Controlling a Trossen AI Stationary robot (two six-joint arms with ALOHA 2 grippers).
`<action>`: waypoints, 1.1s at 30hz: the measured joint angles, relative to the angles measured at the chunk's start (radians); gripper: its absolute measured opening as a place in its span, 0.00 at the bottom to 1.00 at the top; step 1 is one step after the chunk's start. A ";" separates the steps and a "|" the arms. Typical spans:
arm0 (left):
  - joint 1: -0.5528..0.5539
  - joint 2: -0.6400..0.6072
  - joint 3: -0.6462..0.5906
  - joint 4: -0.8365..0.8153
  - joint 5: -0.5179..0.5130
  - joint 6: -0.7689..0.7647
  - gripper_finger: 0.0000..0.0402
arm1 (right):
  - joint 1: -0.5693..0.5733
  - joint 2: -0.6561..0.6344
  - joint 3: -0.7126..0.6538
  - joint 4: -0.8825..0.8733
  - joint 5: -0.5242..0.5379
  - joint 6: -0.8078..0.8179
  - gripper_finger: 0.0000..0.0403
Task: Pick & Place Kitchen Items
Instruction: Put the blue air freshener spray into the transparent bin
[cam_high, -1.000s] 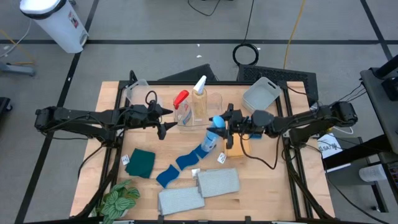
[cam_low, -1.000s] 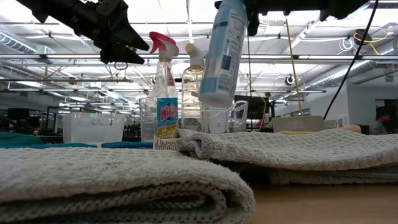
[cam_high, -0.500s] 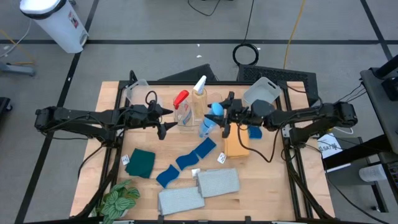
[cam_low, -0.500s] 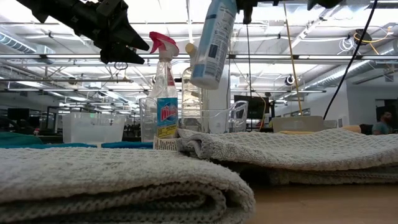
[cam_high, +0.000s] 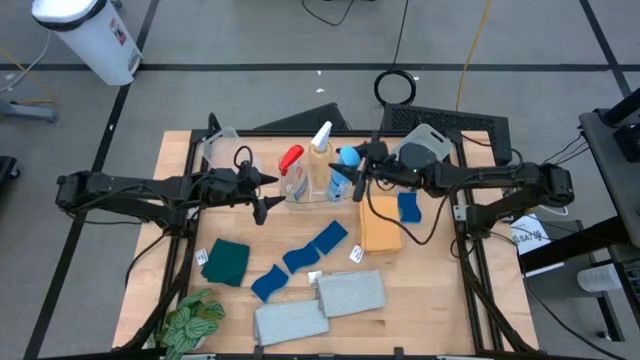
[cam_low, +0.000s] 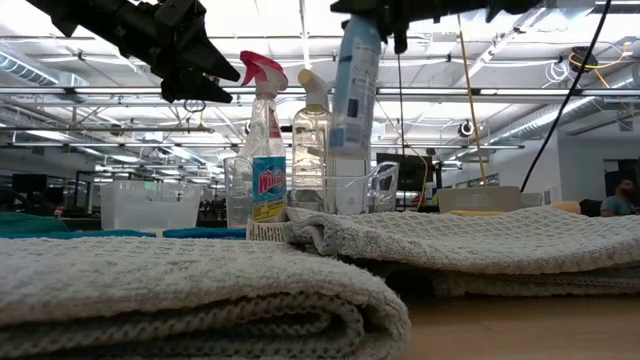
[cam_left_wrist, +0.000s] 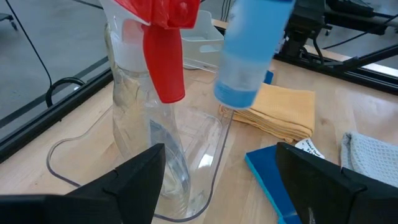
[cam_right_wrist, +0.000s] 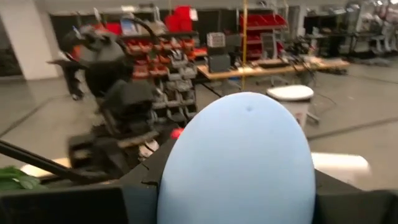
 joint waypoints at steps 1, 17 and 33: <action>0.000 0.000 0.000 0.000 0.000 0.000 0.77 | -0.008 0.000 0.000 -0.013 0.000 0.000 0.40; 0.000 0.000 0.000 0.000 0.000 0.000 0.77 | -0.041 0.042 -0.016 -0.011 0.003 -0.095 0.40; 0.000 0.000 0.000 0.000 0.000 0.000 0.77 | -0.041 0.114 -0.064 0.066 0.087 -0.116 0.39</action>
